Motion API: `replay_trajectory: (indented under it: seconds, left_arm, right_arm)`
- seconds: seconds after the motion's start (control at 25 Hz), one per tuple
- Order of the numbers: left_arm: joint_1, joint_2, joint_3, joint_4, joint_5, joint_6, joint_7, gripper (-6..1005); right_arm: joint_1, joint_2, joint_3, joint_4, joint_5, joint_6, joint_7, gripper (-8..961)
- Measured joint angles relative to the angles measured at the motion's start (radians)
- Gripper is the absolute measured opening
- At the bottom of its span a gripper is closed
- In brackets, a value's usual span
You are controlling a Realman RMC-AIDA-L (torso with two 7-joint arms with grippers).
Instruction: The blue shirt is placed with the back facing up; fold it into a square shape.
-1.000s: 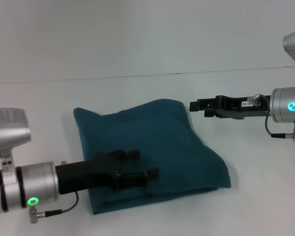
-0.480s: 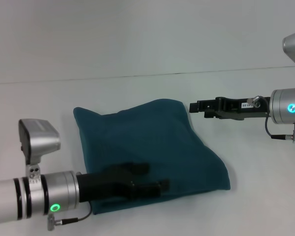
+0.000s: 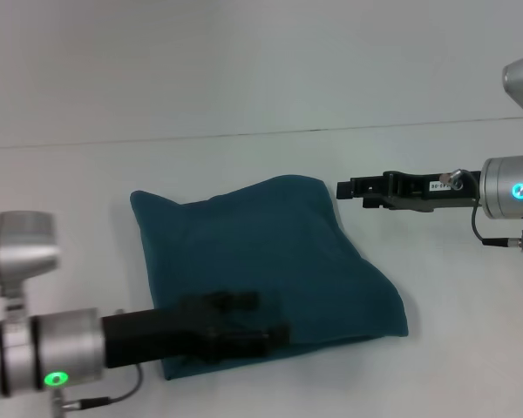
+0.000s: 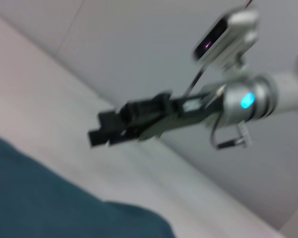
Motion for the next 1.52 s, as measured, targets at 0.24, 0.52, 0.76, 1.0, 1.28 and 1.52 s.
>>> replay_trajectory:
  seconds: [0.24, 0.52, 0.76, 1.0, 1.28, 1.52]
  left_arm:
    - [0.099, 0.002, -0.079, 0.122, 0.014, 0.043, -0.089, 933]
    - [0.154, 0.001, -0.102, 0.201, 0.072, 0.041, -0.153, 933]
    - [0.18, -0.004, -0.148, 0.246, 0.146, 0.019, -0.174, 933]
    - [0.188, -0.007, -0.145, 0.291, 0.229, -0.014, -0.162, 933]
    - [0.2, -0.012, -0.151, 0.31, 0.217, -0.02, 0.006, 933]
    - [0.205, -0.015, -0.153, 0.291, 0.17, -0.041, 0.167, 933]
  right_arm:
    - [-0.006, -0.004, -0.001, -0.009, 0.0, -0.005, -0.001, 704]
    - [-0.009, -0.013, 0.003, -0.014, 0.0, -0.019, -0.001, 704]
    - [-0.011, -0.021, 0.003, -0.015, 0.0, -0.019, -0.001, 704]
    - [-0.011, -0.024, 0.006, -0.015, 0.001, -0.02, -0.001, 703]
    - [-0.013, -0.026, 0.018, -0.015, 0.002, -0.009, 0.001, 703]
    - [-0.016, -0.028, 0.042, -0.015, 0.002, 0.023, 0.01, 703]
